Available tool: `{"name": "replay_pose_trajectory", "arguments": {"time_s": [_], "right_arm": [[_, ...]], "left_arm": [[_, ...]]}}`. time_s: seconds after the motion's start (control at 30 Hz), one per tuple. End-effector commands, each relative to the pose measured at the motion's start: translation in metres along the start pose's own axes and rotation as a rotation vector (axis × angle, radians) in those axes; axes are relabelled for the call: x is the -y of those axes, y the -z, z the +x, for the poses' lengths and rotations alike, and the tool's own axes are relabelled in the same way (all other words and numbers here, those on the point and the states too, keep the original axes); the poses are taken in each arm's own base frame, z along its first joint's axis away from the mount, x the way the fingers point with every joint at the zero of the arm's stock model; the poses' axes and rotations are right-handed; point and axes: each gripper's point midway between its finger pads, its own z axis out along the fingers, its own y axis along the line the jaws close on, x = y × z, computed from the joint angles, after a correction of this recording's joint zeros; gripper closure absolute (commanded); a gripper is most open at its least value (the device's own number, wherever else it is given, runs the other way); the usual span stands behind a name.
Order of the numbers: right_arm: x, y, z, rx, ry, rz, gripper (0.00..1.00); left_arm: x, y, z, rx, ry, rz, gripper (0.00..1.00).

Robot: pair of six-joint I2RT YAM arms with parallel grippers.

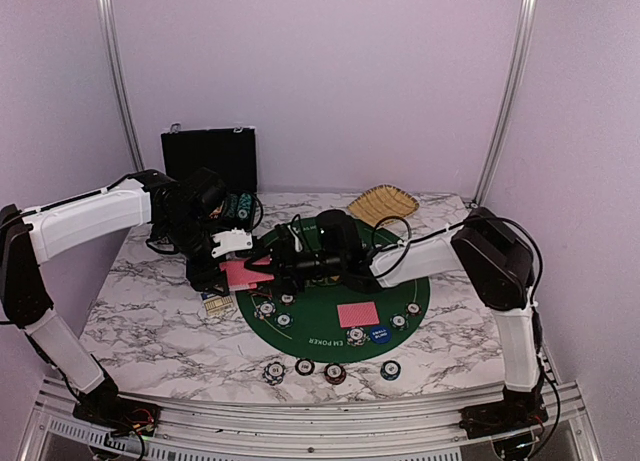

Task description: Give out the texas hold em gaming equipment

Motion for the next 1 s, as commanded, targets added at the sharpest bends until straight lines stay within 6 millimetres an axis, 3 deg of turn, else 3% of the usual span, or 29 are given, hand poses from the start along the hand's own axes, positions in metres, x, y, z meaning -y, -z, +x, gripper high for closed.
{"name": "replay_pose_trajectory", "arguments": {"time_s": [0.0, 0.17, 0.63, 0.83, 0.97], "right_arm": [[-0.030, 0.011, -0.006, 0.012, 0.049, -0.037, 0.37], [-0.034, 0.014, -0.005, 0.011, 0.057, -0.034, 0.54], [-0.029, 0.025, -0.002, -0.007, 0.060, 0.007, 0.79], [-0.029, 0.033, -0.006, -0.001, 0.058, 0.014, 0.98], [-0.029, 0.039, -0.009, 0.003, 0.055, 0.017, 1.00]], "left_arm": [[0.000, 0.008, -0.007, 0.030, 0.000, -0.003, 1.00], [0.000, 0.008, -0.007, 0.030, 0.000, -0.003, 1.00], [0.001, 0.007, -0.005, 0.025, 0.000, -0.001, 1.00], [0.001, 0.007, -0.005, 0.024, 0.001, -0.002, 1.00], [0.001, 0.006, -0.004, 0.021, 0.001, -0.001, 1.00]]}}
